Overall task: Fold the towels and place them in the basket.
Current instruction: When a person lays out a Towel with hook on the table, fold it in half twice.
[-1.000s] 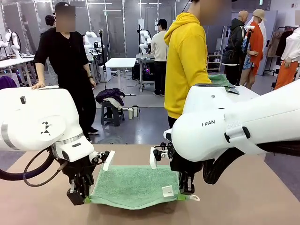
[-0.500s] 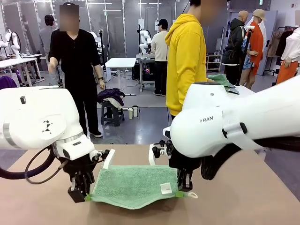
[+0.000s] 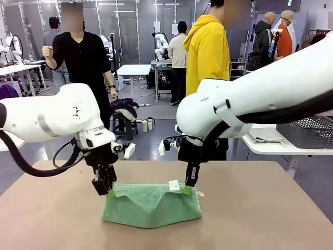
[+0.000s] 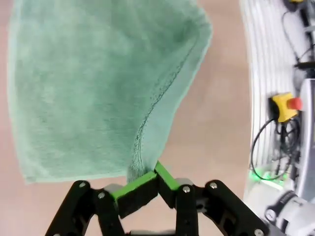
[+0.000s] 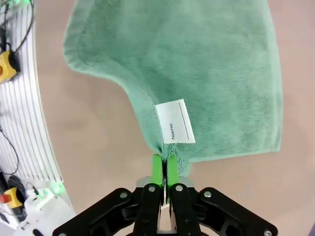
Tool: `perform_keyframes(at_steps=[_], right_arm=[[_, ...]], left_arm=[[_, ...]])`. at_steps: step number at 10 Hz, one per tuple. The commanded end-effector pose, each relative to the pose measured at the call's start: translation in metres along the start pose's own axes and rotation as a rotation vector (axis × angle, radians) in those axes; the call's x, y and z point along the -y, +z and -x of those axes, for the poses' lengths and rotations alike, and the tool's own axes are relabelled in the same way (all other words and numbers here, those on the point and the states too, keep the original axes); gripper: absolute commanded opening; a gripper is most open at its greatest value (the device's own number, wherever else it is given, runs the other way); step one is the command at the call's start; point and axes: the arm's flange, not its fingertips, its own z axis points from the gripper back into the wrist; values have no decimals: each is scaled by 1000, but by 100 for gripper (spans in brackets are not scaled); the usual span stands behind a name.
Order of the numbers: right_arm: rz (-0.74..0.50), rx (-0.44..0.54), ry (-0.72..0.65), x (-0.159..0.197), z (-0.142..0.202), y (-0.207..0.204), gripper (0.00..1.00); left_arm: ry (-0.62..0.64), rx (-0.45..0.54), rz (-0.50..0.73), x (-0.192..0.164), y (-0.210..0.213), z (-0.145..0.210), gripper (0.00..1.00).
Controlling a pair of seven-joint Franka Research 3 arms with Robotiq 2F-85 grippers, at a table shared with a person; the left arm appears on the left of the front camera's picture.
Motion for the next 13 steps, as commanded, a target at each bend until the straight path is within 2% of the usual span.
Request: perform_keyframes(at_steps=[1, 4, 7, 10, 13], right_arm=[[-25, -50, -39, 30, -16, -1, 4], [-76, -81, -168, 74, -15, -15, 4], [-101, -135, -256, 98, -15, -23, 4], [-69, -102, -262, 122, -11, -30, 4], [-36, -76, -271, 132, -3, -40, 4]], left_arm=[[72, 3, 33, -40, 1, -5, 0], [159, 50, 62, -84, -1, 10, 0], [237, 25, 75, -107, -3, 19, 0], [287, 6, 60, -125, -7, 29, 0], [272, 14, 7, -133, -14, 40, 0]])
